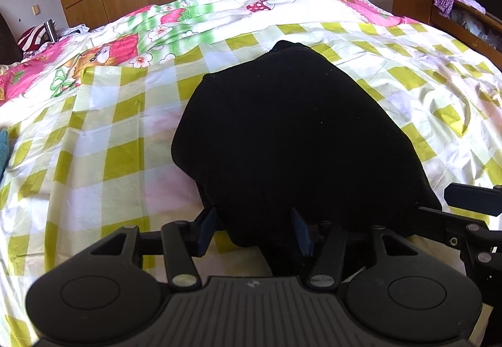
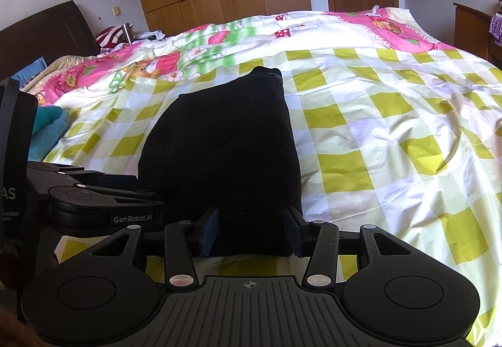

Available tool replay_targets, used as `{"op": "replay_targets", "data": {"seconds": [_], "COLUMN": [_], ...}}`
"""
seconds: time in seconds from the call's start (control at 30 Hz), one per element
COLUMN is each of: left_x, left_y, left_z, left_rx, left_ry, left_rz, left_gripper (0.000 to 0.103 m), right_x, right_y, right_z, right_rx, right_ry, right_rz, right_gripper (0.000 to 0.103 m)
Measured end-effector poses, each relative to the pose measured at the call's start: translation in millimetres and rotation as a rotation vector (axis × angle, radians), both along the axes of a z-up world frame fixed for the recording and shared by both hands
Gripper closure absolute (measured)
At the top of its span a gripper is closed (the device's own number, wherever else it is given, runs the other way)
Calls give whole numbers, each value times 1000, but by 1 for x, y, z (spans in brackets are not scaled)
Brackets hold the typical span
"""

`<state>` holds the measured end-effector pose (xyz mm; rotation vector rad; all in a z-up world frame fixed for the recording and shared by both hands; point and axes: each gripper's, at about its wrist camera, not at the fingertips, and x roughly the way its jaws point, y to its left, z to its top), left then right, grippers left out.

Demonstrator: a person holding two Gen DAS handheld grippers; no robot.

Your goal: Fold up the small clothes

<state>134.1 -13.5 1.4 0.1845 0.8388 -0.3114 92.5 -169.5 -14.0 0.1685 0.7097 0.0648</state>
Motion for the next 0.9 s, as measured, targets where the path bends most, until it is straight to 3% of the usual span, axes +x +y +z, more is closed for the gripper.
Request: {"op": "replay_targets", "data": {"seconds": [0.27, 0.47, 0.6, 0.9], "left_x": [-17, -25, -32, -62], "left_y": [12, 10, 18, 22], "left_z": [7, -6, 0, 3], "left_rx": [-68, -23, -87, -106], "left_ry": [-28, -2, -6, -91], "left_rz": [37, 31, 63, 79], "left_gripper": [38, 37, 37, 15], "right_x": [-10, -14, -18, -27], "right_y": [-3, -7, -11, -2], "right_z": [0, -7, -11, -16], "right_rx": [-89, -122, -127, -208], "right_ry": [-21, -4, 4, -9], "right_rz": [-39, -64, -87, -117], "right_gripper": [57, 57, 57, 57]}}
